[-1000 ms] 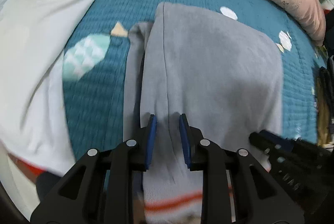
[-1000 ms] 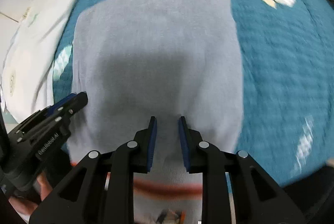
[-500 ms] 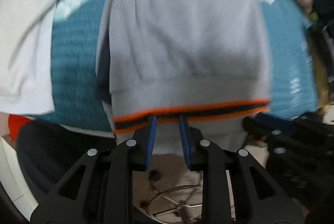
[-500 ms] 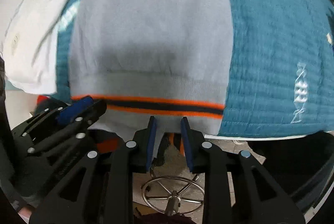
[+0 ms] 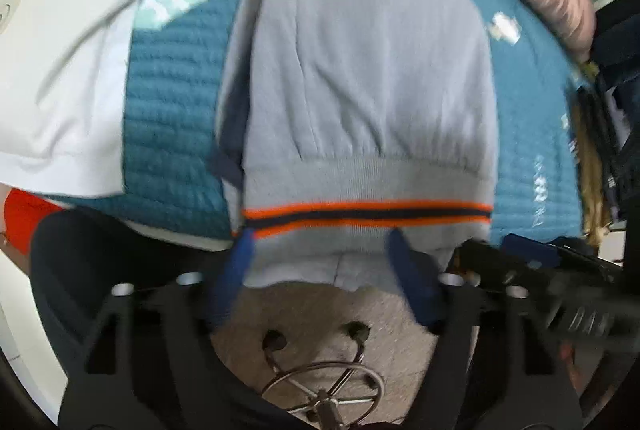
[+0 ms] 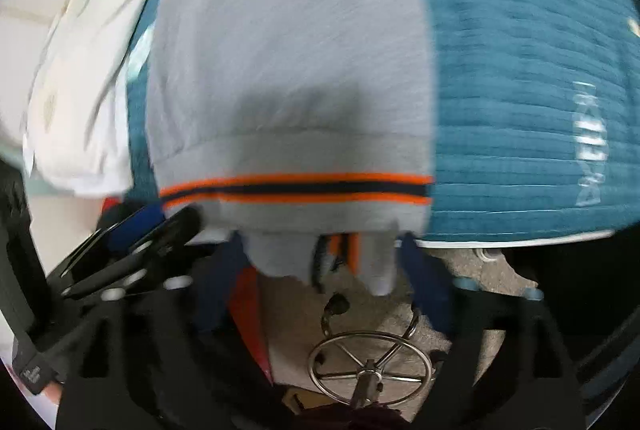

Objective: Fold large clothes

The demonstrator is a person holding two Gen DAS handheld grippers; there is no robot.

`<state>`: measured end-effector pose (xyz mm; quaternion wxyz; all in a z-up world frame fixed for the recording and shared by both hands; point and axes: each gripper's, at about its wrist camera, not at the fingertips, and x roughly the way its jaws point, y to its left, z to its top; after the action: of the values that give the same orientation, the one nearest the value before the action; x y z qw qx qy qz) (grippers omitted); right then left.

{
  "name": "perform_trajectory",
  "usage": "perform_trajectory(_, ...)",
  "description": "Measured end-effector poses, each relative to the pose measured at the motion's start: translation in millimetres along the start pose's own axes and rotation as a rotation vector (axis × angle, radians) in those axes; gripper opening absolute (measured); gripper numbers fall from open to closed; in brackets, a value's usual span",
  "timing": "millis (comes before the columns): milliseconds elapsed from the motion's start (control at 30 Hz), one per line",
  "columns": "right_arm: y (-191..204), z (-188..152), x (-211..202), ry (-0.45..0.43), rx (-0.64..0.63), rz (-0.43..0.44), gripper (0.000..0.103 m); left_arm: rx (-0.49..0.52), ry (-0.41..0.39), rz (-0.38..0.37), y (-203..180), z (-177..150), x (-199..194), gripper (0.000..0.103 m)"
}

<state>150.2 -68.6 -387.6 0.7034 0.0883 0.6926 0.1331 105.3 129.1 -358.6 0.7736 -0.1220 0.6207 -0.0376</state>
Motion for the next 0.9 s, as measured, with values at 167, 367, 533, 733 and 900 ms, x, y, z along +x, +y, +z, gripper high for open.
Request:
perform_trajectory(167,-36,24,-28,-0.089,0.109,0.081,0.090,-0.071,-0.041,-0.029,30,15,-13,0.086)
perform_trajectory(367,-68,50,-30,-0.184,0.179,0.162,0.091,-0.072,-0.025,-0.043,53,47,-2,0.086)
perform_trajectory(533,-79,78,-17,-0.238,0.179,0.250,0.091,-0.078,0.034,-0.095,66,78,32,0.086)
perform_trajectory(733,-73,110,11,-0.199,0.090,0.380,0.091,-0.114,0.094,-0.299,81,108,65,0.087)
perform_trajectory(900,-69,121,37,-0.172,0.078,0.343,0.092,-0.219,0.090,-0.408,95,114,73,0.098)
